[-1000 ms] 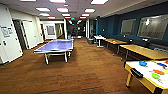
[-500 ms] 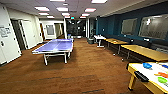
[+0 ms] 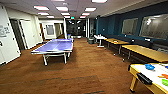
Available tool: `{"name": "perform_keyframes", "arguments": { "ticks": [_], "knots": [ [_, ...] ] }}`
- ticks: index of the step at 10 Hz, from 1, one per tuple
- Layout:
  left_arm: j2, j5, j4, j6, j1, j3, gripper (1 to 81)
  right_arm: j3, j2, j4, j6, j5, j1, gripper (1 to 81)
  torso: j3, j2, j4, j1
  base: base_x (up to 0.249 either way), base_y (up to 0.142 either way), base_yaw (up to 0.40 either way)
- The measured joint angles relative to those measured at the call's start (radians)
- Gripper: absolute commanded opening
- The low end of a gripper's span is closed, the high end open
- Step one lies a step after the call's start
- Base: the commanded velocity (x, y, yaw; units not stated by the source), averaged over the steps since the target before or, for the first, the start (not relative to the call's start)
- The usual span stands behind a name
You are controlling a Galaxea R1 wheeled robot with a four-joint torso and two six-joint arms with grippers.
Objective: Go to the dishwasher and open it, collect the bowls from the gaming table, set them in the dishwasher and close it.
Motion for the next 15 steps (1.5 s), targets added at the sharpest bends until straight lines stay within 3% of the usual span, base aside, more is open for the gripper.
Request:
{"name": "perform_keyframes", "arguments": {
  "ticks": [9,13,15],
  "knots": [
    [0.000,0.001,0.000,0.001,0.009,0.000,81.1,-0.022,0.011,0.000,-0.001,-0.001,-0.005,81.1,0.000,0.000,0.000,-0.001,0.000,0.000,0.000],
    [0.000,0.006,0.000,0.002,0.026,0.000,81.1,-0.030,0.016,0.000,-0.001,-0.005,-0.024,81.1,0.001,-0.002,0.000,-0.004,0.122,0.000,0.000],
    [-0.002,-0.003,0.000,0.002,-0.007,0.000,81.1,-0.030,0.019,0.000,-0.001,0.005,0.006,81.1,0.000,0.000,0.000,-0.002,0.149,0.000,0.000]
  ]
}}
